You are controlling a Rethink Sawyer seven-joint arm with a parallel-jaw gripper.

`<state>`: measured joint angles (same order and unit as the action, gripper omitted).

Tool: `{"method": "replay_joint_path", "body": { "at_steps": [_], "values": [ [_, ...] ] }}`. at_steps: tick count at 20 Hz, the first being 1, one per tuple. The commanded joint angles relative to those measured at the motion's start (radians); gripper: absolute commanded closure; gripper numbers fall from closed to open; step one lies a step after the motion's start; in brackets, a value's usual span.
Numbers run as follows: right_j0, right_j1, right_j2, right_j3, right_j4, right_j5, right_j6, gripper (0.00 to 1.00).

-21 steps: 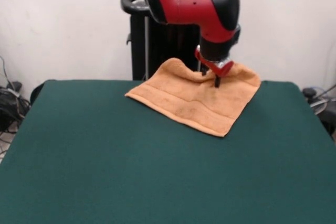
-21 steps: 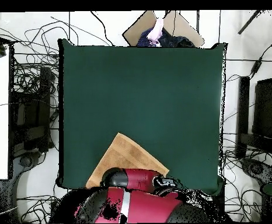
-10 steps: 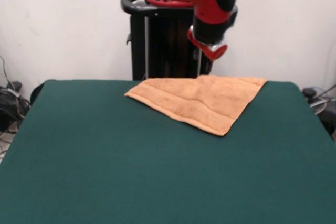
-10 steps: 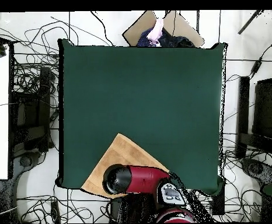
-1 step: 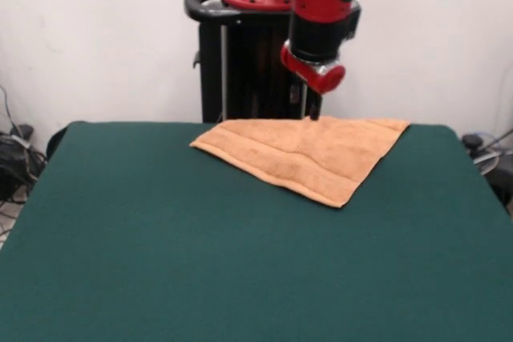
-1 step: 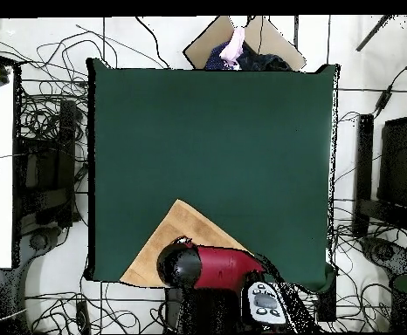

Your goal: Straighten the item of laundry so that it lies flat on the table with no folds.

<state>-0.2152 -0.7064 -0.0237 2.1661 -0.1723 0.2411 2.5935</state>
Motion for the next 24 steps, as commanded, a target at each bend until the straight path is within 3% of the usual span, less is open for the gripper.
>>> {"method": "replay_joint_path", "body": {
  "at_steps": [1, 4, 6, 8, 11, 15, 19, 24],
  "values": [
    [0.078, 0.082, -0.086, -0.029, 0.025, -0.475, 0.226, 0.0],
    [0.115, 0.107, -0.127, -0.019, 0.075, -0.566, 0.214, 0.0],
    [0.128, 0.098, -0.157, -0.057, 0.079, -0.463, 0.118, 0.0],
    [0.068, 0.089, -0.111, -0.115, 0.037, -0.286, -0.019, 0.0],
    [0.016, 0.157, -0.057, -0.2, 0.021, -0.205, -0.084, 0.0],
    [0.024, 0.202, -0.059, -0.25, 0.005, -0.151, -0.083, 0.0],
    [0.004, 0.197, -0.033, -0.236, -0.036, -0.069, -0.073, 0.0],
    [-0.01, 0.247, -0.015, -0.184, -0.068, -0.12, -0.006, 0.0]
  ]
}}
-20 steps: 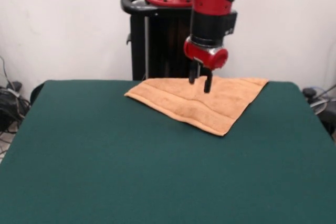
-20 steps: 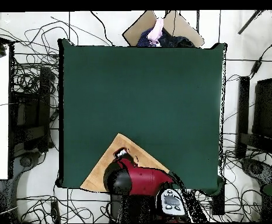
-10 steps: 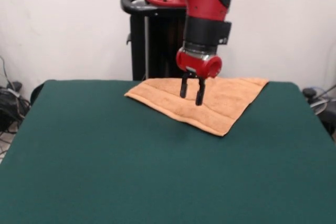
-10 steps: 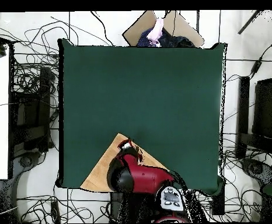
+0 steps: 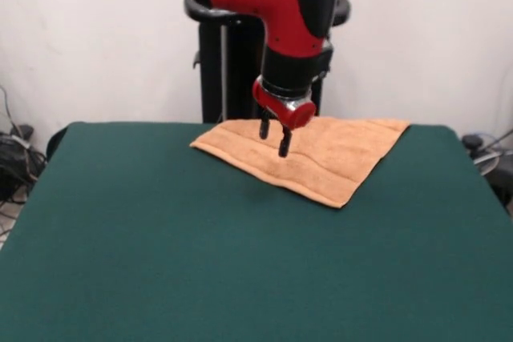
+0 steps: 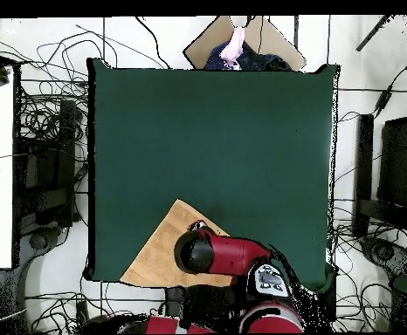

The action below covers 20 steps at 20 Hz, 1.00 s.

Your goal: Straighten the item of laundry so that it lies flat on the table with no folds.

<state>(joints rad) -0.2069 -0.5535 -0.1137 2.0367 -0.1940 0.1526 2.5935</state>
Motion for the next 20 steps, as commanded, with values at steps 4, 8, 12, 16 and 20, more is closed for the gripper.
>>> {"method": "replay_joint_path", "body": {
  "at_steps": [4, 8, 12, 16, 20],
  "values": [
    [-0.005, 0.137, 0.077, -0.048, -0.049, -0.081, 0.032, 0.0],
    [-0.005, 0.169, 0.087, -0.048, -0.052, -0.122, 0.046, 0.0],
    [0.018, 0.196, 0.083, -0.052, -0.039, -0.159, 0.064, 0.0],
    [0.028, 0.216, 0.085, -0.058, -0.029, -0.178, 0.068, 0.0],
    [0.021, 0.225, 0.093, -0.061, -0.032, -0.197, 0.065, 0.0]
  ]
}}
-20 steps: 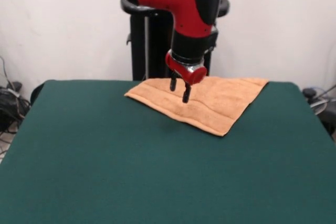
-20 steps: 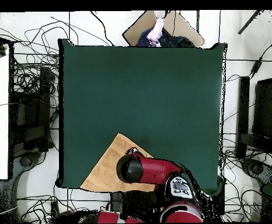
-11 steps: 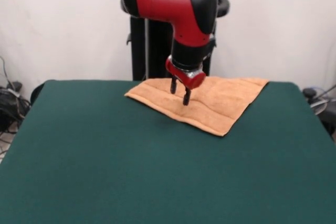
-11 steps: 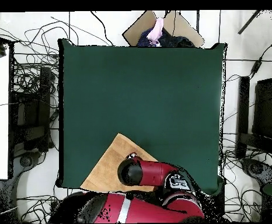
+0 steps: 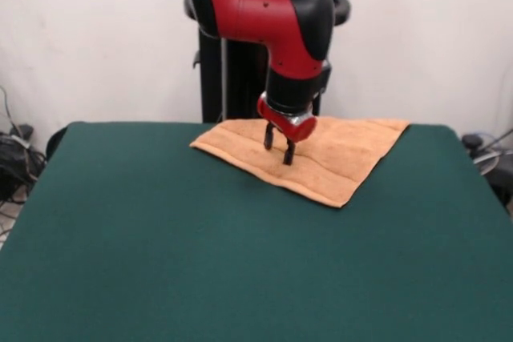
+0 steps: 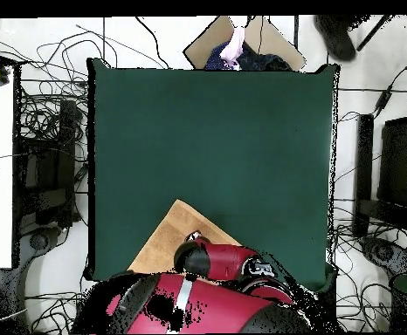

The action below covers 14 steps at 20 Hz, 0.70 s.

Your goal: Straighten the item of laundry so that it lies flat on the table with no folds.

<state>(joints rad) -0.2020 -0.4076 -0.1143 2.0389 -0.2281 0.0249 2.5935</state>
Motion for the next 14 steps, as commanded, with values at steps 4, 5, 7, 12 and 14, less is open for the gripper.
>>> {"method": "replay_joint_path", "body": {
  "at_steps": [4, 5, 7, 12, 14],
  "values": [
    [0.011, 0.085, 0.097, -0.073, -0.02, -0.082, 0.046, 0.0],
    [0.014, 0.087, 0.095, -0.076, -0.023, -0.083, 0.043, 0.0],
    [0.02, 0.09, 0.091, -0.082, -0.03, -0.093, 0.04, 0.0],
    [0.055, 0.095, 0.058, -0.102, -0.05, -0.122, 0.04, 1.0],
    [0.071, 0.097, 0.043, -0.108, -0.056, -0.137, 0.037, 1.0]
  ]
}}
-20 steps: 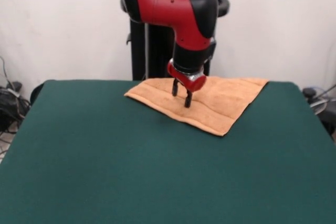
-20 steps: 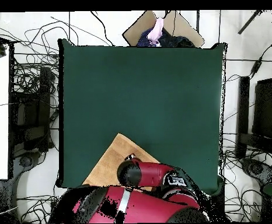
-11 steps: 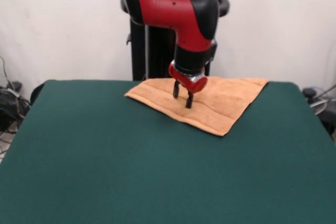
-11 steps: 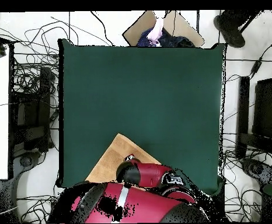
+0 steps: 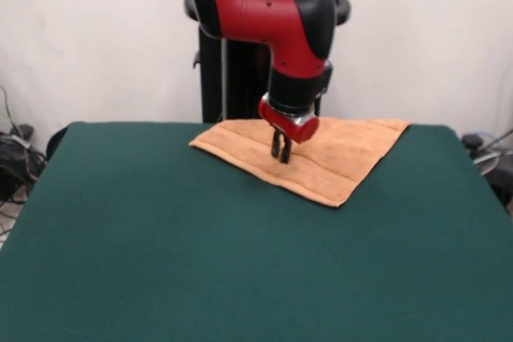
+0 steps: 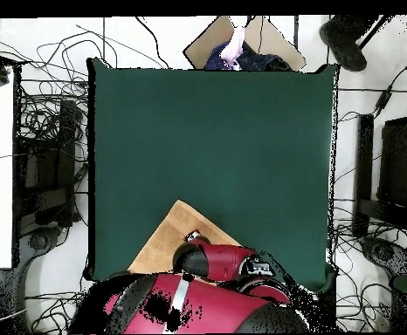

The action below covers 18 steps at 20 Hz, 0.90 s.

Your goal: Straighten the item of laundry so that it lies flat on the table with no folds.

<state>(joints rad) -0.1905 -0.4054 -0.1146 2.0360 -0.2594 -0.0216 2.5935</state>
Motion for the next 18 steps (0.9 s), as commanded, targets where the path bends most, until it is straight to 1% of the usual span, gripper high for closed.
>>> {"method": "replay_joint_path", "body": {
  "at_steps": [1, 7, 11, 13, 14, 17, 18],
  "values": [
    [0.048, 0.094, 0.052, -0.103, -0.029, -0.092, 0.034, 1.0],
    [0.039, 0.09, 0.058, -0.096, -0.008, -0.089, 0.056, 1.0],
    [0.047, 0.112, 0.051, -0.097, 0.003, -0.116, 0.074, 1.0],
    [0.083, 0.143, 0.021, -0.101, 0.022, -0.181, 0.102, 1.0],
    [0.11, 0.166, -0.003, -0.106, 0.04, -0.233, 0.121, 1.0],
    [0.228, 0.266, -0.107, -0.141, 0.143, -0.454, 0.166, 1.0],
    [0.239, 0.292, -0.115, -0.154, 0.164, -0.494, 0.166, 1.0]
  ]
}}
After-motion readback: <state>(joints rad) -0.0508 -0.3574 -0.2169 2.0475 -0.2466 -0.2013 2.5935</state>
